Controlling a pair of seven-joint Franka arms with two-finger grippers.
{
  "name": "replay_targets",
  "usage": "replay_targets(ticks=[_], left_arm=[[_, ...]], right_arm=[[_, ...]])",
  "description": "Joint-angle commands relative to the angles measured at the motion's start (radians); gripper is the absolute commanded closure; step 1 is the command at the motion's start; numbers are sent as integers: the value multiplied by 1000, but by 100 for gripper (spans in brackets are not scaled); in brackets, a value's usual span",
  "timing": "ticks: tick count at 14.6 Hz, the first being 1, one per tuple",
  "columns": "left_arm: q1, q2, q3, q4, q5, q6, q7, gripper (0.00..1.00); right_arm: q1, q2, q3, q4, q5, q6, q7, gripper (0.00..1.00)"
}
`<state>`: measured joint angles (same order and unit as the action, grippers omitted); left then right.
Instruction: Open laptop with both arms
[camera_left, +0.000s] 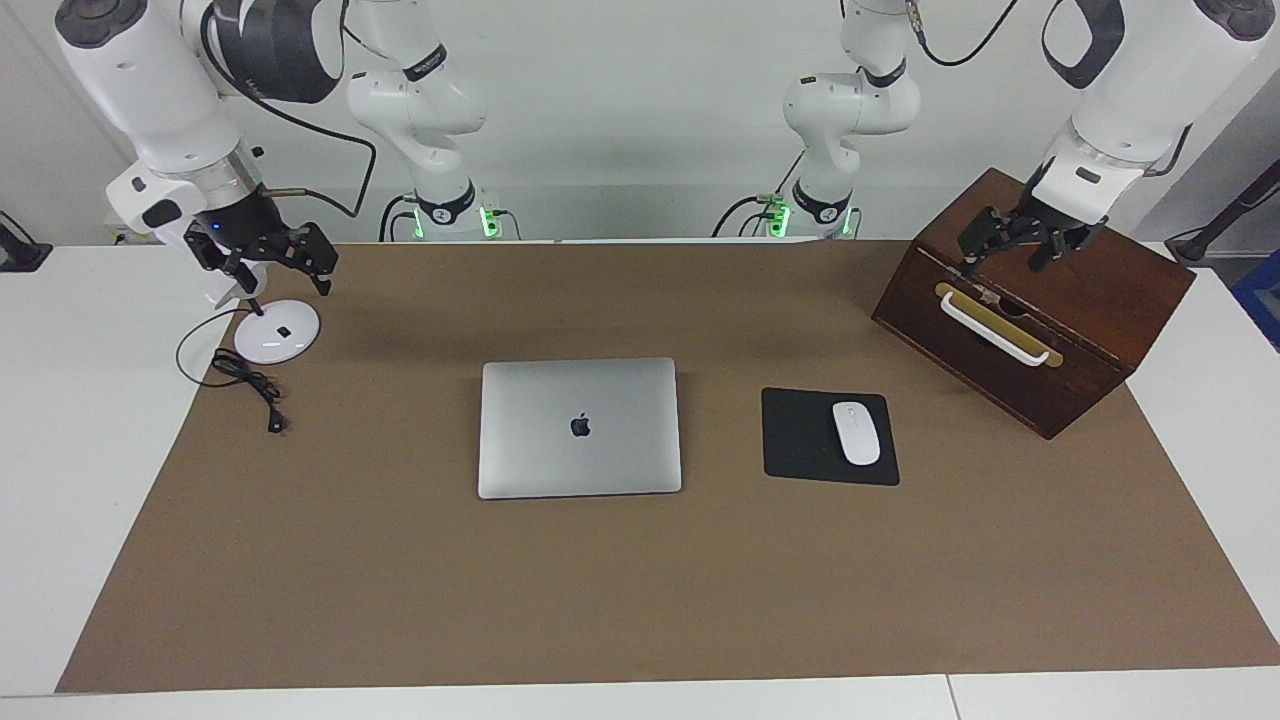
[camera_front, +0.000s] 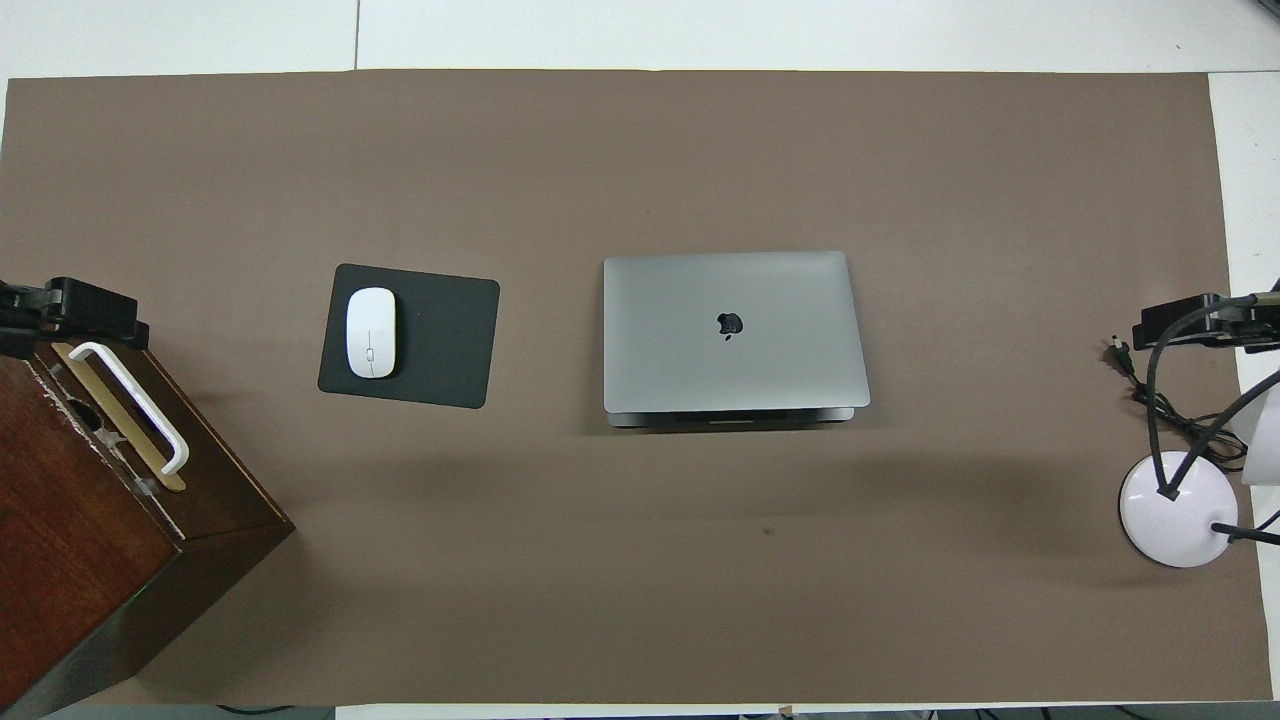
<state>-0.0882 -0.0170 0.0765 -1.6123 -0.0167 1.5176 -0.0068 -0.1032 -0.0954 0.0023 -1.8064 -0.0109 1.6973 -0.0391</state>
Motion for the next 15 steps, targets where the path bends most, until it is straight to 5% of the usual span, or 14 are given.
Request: replay_targets(ticks=[1,9,15], left_arm=[[8,-17,-1,-9,-9,-4,10,0],[-4,-24,-1,-17,-9,-2,5,0],[-5,-29,-7,-18,-9,-1,4,0]], right_arm=[[-21,-14,10,-18,19,24,-39,0],[-21,-17,10,-31,25,31,-35,0],[-49,-113,10,-256,158,297,-97,1]])
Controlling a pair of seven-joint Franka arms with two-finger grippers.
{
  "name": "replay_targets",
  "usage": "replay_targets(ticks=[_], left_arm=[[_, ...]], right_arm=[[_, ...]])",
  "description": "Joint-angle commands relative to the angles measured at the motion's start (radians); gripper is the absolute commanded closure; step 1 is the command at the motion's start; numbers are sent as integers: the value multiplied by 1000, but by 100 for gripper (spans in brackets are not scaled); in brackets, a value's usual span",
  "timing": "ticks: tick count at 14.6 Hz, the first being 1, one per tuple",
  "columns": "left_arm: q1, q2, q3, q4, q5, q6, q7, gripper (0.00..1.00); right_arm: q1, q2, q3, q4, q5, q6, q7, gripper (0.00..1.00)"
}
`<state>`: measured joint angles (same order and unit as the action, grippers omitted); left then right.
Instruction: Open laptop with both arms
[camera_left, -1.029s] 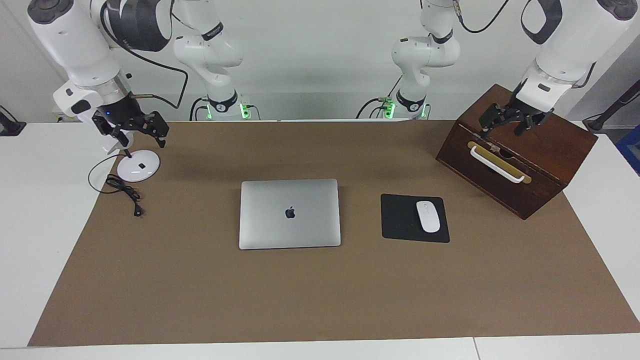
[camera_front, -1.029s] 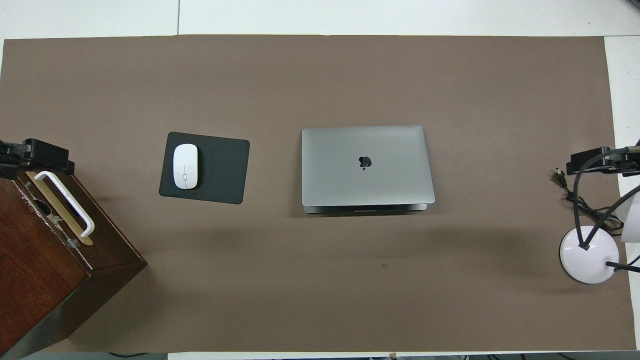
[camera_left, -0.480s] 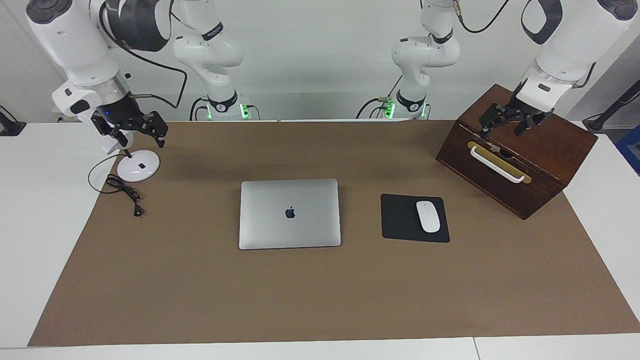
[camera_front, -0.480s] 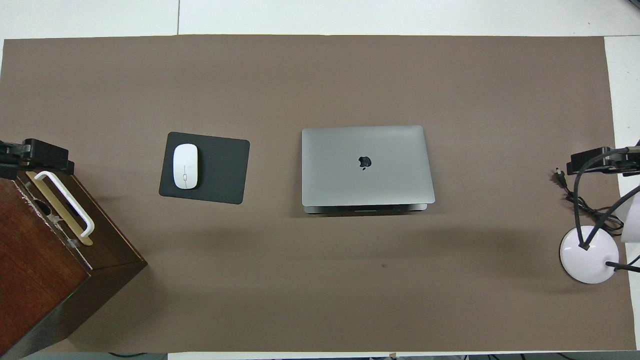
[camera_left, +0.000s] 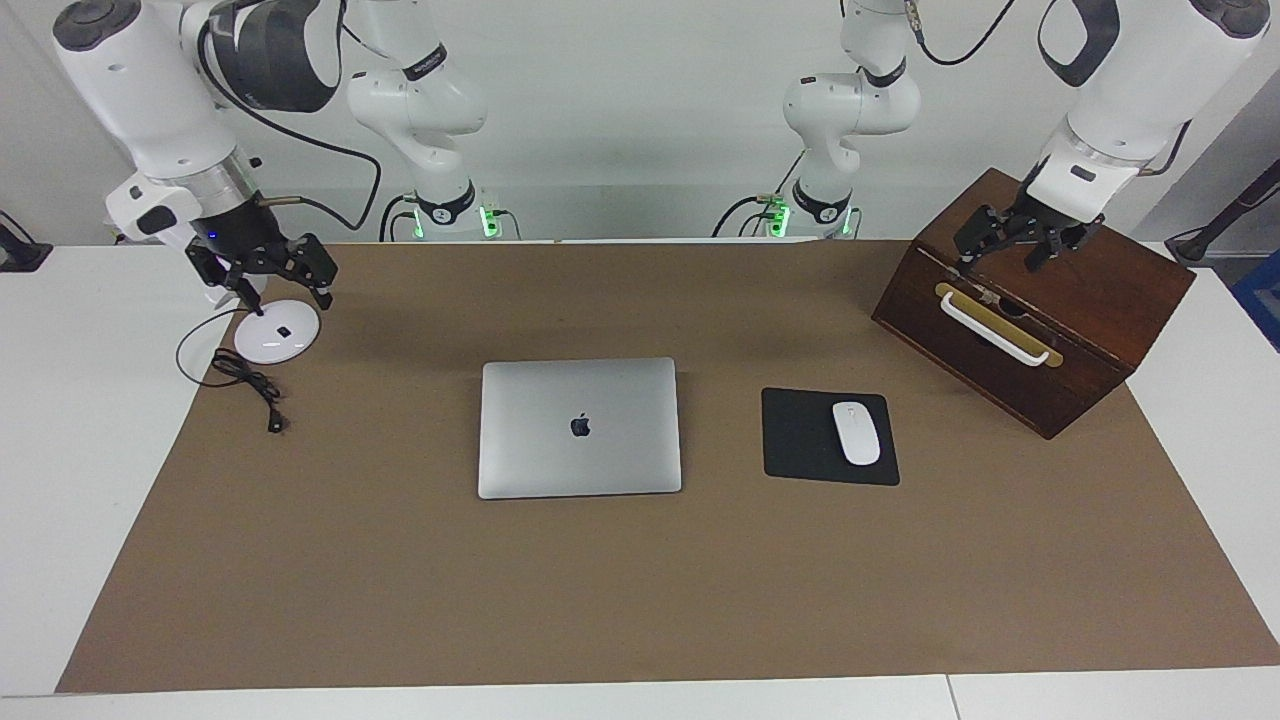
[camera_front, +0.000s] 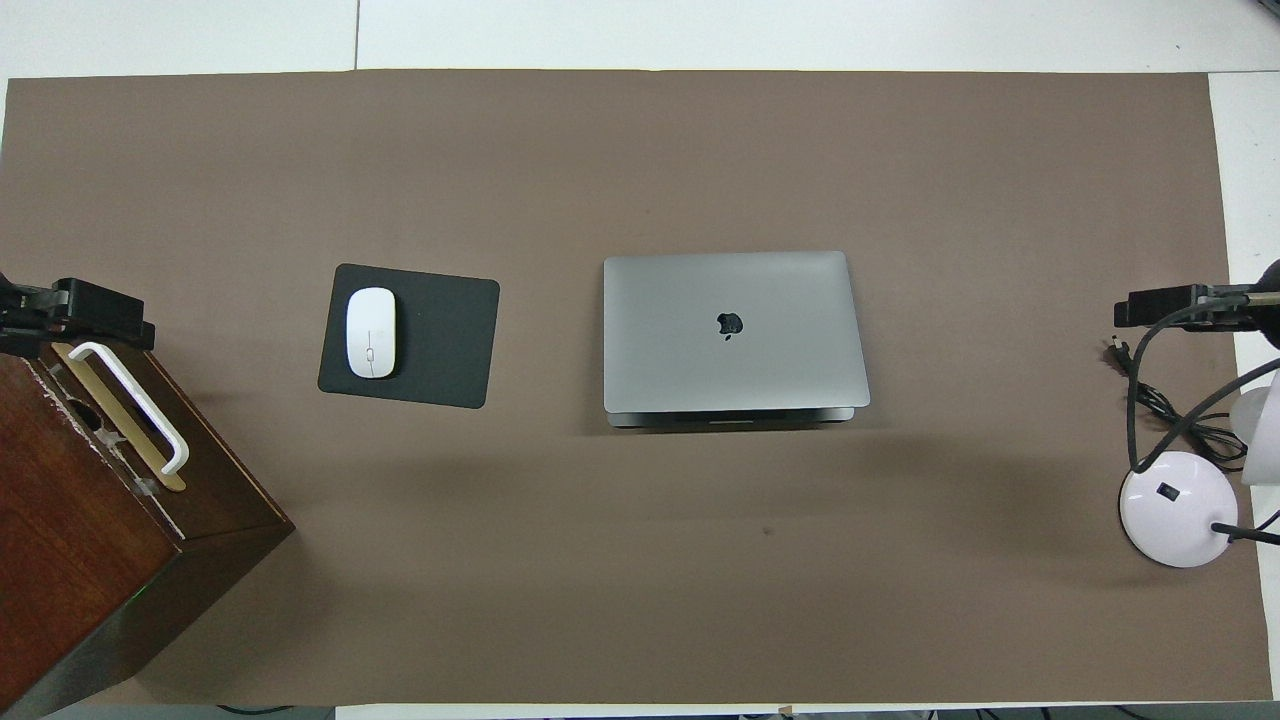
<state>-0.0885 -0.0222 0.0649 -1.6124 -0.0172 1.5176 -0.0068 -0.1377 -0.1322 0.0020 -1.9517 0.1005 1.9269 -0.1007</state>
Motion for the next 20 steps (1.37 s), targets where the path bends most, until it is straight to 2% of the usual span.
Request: replay_targets(ticks=[1,3,9,10,11,13,14,20], left_arm=[[-5,-24,4,-17,-9,-2,2,0],[-7,-22,1,-15,-6,-1,4,0],[-5,-22,1,-18,-7,35,1,0],[-5,-22,1,-20,-7,36,-1,10],[-4,-22,1,-20,-7,36,-1,29],[-4,-22,1,-20,-7,52,-1,90],[-5,-22,1,-20,-7,52,-1,100],[-5,-21,-4,-20,-12,78,1,100]], right_arm=[[-14,-110,10,-180,77,117,-54,1],[-8,-177,10,-319,116,260,-86,1],[98,-291,12,-551,301,483,-63,2],[108,-303,13,-573,306,504,-42,2],[121,-313,13,-596,307,526,-28,2],[162,-323,13,-628,312,575,13,2],[188,-323,13,-631,315,593,45,2],[320,-308,16,-631,318,696,288,2]])
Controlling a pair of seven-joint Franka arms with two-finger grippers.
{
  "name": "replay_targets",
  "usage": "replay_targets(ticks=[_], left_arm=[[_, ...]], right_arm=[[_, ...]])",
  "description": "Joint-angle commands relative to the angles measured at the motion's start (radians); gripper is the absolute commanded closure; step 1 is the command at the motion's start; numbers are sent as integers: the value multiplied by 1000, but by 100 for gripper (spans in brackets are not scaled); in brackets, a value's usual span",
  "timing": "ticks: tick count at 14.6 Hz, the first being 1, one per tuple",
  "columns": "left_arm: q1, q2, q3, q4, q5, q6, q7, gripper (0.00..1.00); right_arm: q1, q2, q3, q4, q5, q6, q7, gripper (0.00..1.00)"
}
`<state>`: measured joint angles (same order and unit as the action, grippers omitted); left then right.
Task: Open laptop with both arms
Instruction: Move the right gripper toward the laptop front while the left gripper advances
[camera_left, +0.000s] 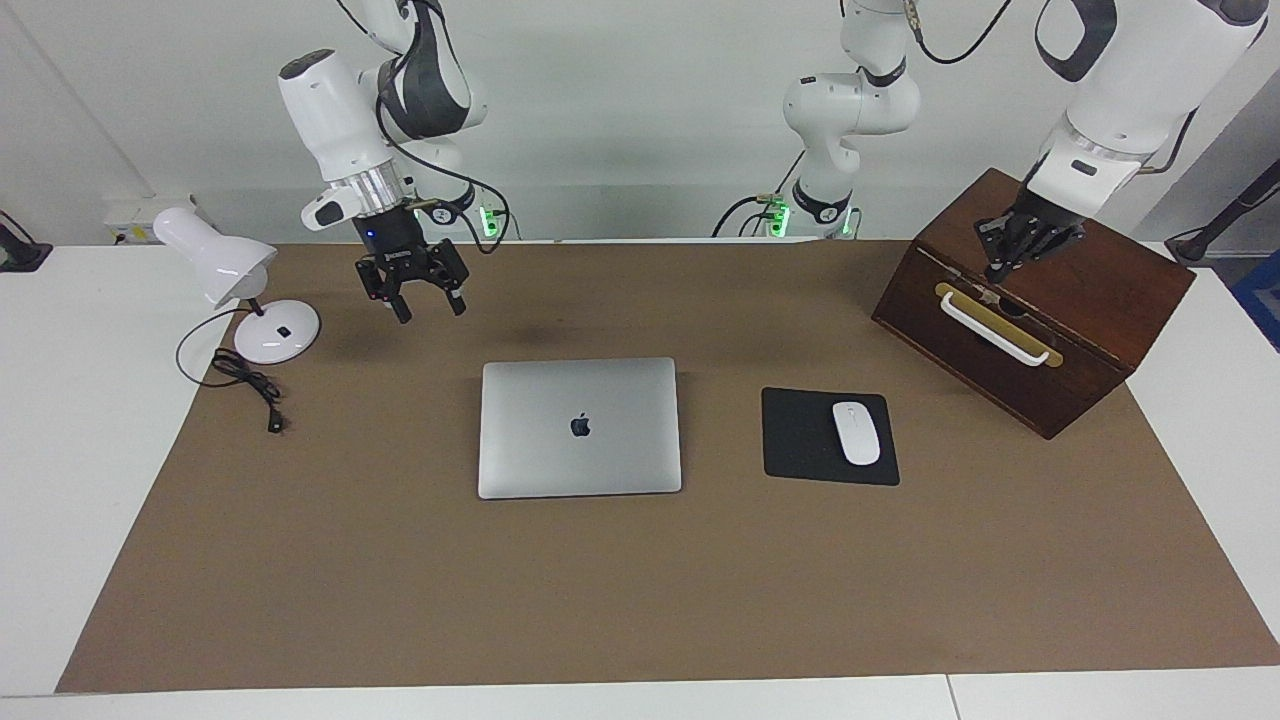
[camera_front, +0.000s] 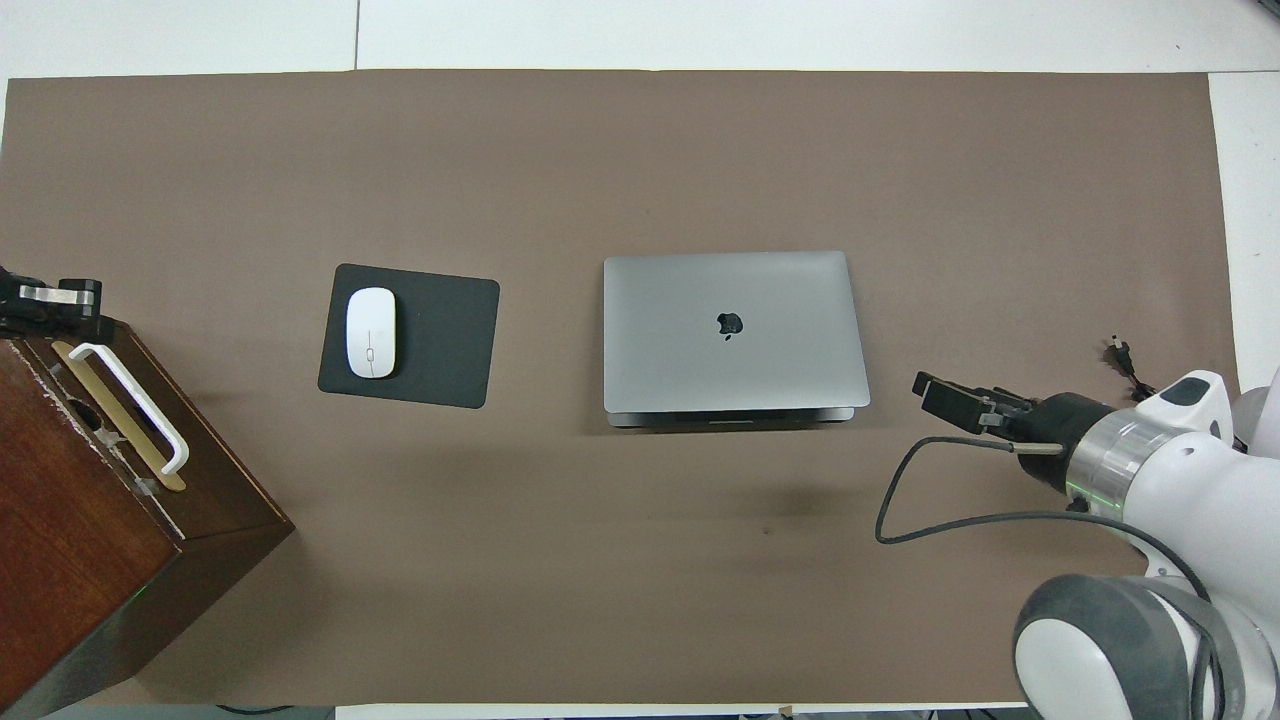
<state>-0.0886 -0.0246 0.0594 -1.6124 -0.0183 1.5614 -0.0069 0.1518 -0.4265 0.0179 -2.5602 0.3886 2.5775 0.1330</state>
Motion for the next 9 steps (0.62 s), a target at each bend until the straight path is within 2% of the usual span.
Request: replay_targets(ticks=[1,4,9], left_arm=[[-5,-20,2,-27,-23,49,2,100],[-45,-37,2,-76,-51,106,2,100],[-94,-107,-6,-253,-58,282,-1,100]], right_arm=[[50,-6,2,-23,32,68,100,2],[106,6,4,-23,47,96,252,2],[193,50,8,-26,47,163,422,2]])
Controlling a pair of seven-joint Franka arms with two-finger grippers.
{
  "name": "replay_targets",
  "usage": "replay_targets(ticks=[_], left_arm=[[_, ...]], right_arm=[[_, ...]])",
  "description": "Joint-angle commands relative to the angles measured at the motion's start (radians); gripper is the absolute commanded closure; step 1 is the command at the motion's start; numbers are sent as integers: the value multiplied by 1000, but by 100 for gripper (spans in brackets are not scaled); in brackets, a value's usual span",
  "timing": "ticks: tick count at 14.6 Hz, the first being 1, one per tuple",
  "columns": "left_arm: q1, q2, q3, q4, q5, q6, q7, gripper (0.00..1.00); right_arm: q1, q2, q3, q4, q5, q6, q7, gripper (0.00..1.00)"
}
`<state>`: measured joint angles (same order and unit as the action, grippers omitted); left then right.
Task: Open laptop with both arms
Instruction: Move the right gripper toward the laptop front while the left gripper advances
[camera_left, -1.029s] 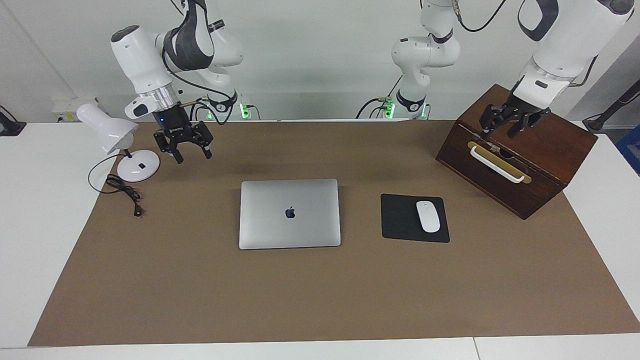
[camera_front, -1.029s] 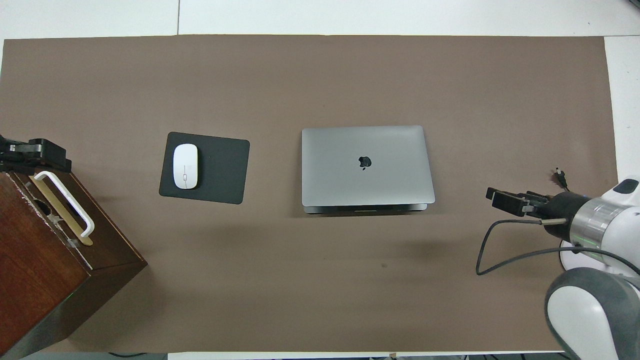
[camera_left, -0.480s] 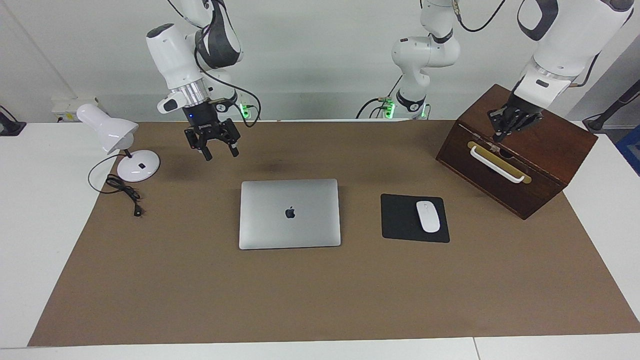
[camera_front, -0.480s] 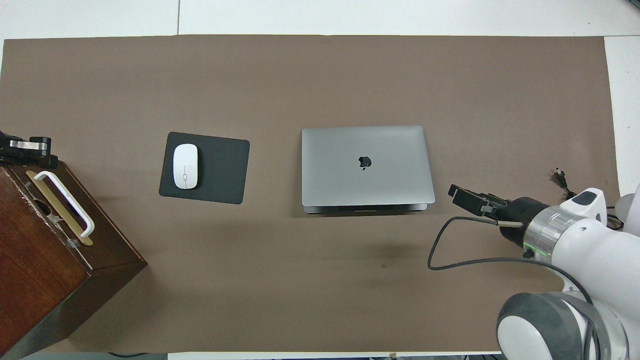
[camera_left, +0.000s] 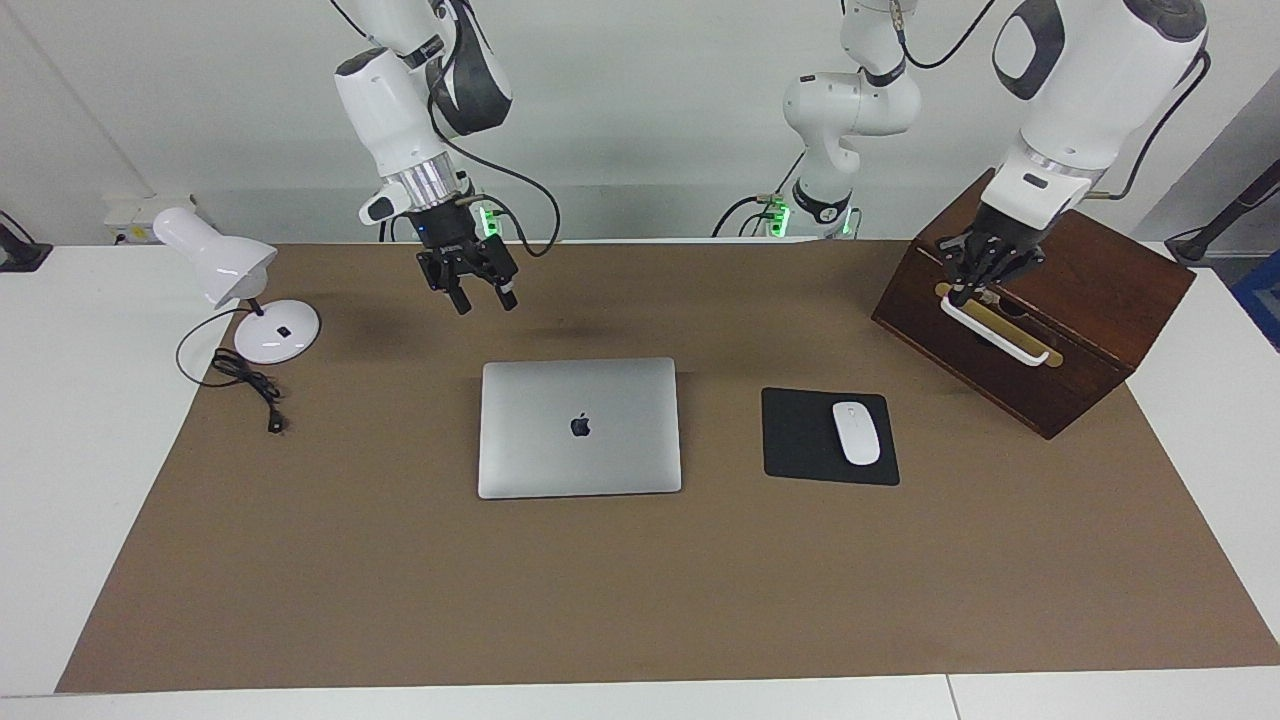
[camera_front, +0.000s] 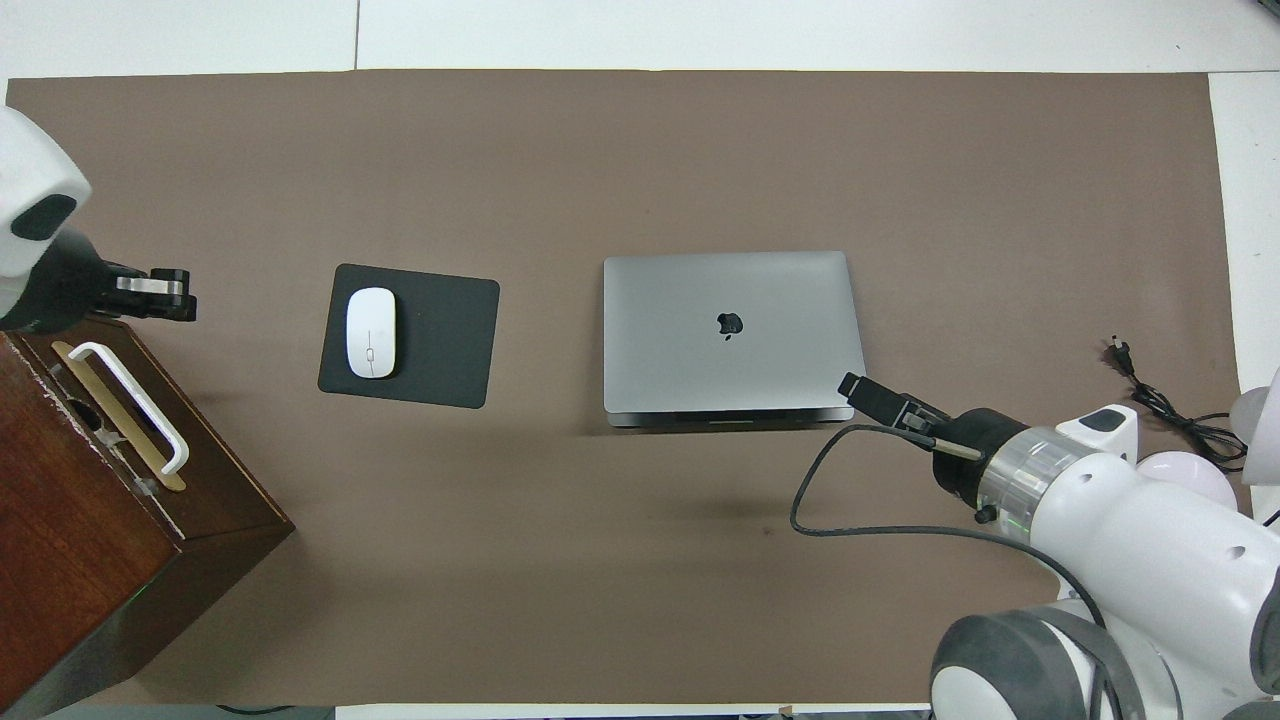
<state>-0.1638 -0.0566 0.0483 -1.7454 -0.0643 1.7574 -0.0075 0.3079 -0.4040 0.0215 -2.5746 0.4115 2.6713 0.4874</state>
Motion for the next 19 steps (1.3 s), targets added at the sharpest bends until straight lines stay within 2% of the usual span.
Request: replay_targets(ticks=[1,4,8,10,15,19], left_arm=[[-26,-91,5,-158,-26,124,0,100],[-57,-137,5,-262,-29,230,4,100],[-121,-225,5,-464,-31,429,6,100],[-129,-262,5,-549,-29,516,6,100],[-190,-315,5,-695,-31,674,0,100],[-269,-309,5,-785,-31,828,-32,100]], right_arm=[[63,46,5,-12,24,100,123,2],[85,79,5,-10,24,144,183,2],[85,83,5,-9,24,128,64,2],[85,94,5,-9,24,130,60,2],[86,100,5,-12,24,174,66,2],[128,126,6,-39,26,263,98,2]])
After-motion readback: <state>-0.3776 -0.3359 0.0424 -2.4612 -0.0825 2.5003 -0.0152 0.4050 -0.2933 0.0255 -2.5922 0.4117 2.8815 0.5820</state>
